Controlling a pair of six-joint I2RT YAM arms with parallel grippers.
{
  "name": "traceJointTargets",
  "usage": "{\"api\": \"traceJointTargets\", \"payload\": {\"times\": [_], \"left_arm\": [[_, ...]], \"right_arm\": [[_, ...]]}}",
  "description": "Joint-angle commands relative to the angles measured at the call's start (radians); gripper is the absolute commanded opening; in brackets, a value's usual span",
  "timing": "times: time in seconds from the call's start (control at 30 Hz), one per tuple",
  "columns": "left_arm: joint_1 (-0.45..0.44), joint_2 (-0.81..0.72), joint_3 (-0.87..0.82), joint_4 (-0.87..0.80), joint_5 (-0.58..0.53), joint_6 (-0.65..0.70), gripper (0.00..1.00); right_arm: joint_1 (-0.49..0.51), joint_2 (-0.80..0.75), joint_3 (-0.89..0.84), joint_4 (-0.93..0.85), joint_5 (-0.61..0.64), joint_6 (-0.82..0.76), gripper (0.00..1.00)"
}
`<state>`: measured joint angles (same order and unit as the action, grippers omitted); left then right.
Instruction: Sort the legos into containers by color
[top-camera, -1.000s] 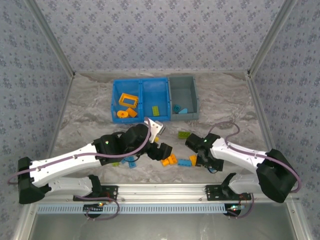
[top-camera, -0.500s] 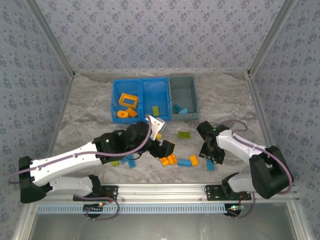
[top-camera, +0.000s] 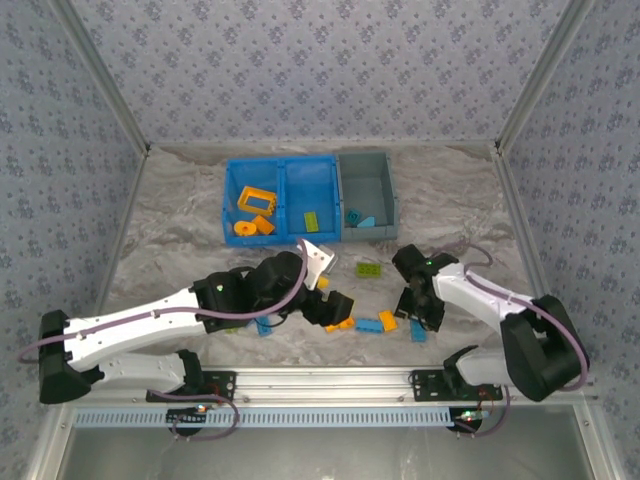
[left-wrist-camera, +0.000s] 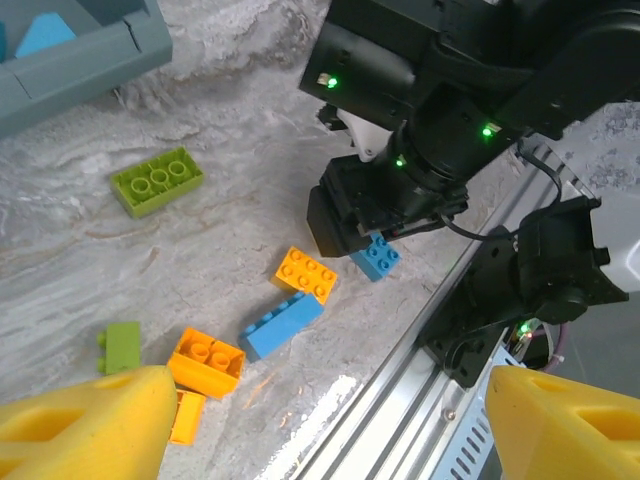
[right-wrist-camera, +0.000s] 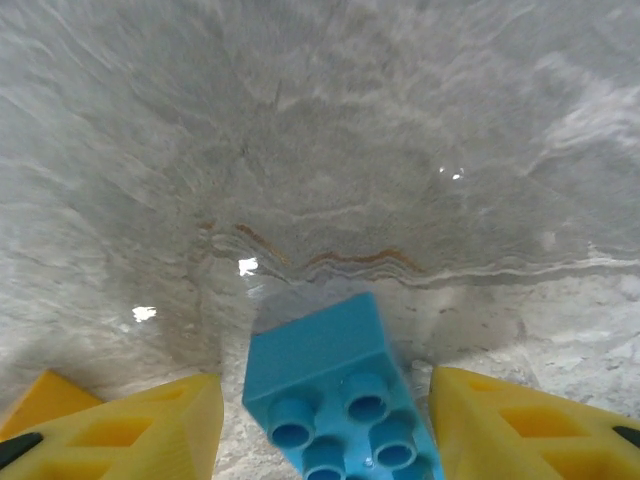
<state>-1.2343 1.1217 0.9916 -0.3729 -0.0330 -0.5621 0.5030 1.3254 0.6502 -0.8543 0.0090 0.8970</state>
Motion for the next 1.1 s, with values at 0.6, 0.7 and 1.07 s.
{"api": "traceJointTargets", "payload": {"times": [0.6,0.7,1.07], "left_arm": [[-0.021,-0.061,0.041,0.050,-0.170,-0.034,0.81],[-0.020,-0.058,0.102,-0.004,-0.266,-0.011,0.82],[0.000,0.036,0.229,-0.081,-0.453,-0.004,0.82]], "right_arm": [[0.037,-0.093,0.287,-0.029,0.234,-0.045,0.24],[0.045,0.028,0.461,0.017,0.286,-0.149,0.23],[0.002,0.639,1.098,0.084,0.384,-0.372,0.24]]}}
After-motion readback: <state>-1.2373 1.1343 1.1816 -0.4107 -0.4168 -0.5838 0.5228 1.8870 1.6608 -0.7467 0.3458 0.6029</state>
